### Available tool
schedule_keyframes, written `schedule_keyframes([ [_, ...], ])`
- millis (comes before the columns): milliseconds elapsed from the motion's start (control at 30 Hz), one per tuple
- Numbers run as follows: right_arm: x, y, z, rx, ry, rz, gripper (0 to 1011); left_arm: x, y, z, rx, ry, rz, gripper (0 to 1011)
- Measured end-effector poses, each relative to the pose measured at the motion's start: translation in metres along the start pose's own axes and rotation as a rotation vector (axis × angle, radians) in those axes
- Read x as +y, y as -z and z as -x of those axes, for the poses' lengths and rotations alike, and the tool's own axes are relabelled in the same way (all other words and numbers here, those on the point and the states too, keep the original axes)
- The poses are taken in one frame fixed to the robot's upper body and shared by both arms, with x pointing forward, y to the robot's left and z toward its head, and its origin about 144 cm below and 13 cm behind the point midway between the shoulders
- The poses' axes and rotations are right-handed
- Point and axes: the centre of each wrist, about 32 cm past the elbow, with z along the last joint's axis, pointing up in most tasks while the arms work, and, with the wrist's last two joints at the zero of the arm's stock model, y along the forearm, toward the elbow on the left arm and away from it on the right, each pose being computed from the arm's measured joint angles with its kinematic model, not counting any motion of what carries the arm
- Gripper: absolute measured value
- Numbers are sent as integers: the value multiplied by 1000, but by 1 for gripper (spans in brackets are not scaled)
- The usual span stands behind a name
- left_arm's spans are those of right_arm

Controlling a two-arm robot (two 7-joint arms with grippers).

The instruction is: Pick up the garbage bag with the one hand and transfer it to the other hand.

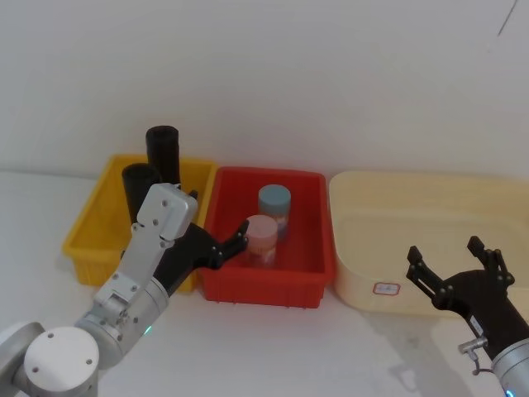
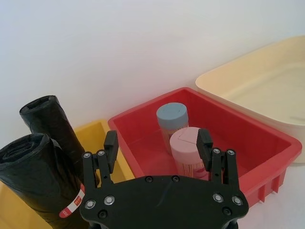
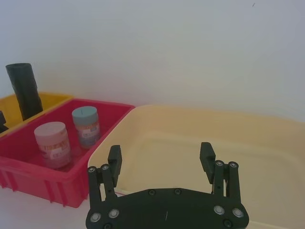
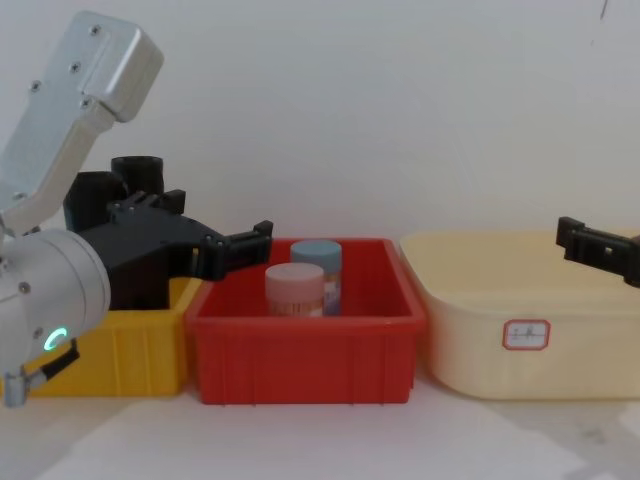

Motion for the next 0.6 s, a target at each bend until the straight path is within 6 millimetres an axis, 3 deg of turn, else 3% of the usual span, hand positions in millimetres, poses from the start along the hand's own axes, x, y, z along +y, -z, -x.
schedule_keyframes([
  [600,0,0,0,0,0,0,1004,0,0,0,0,0,0,1001],
])
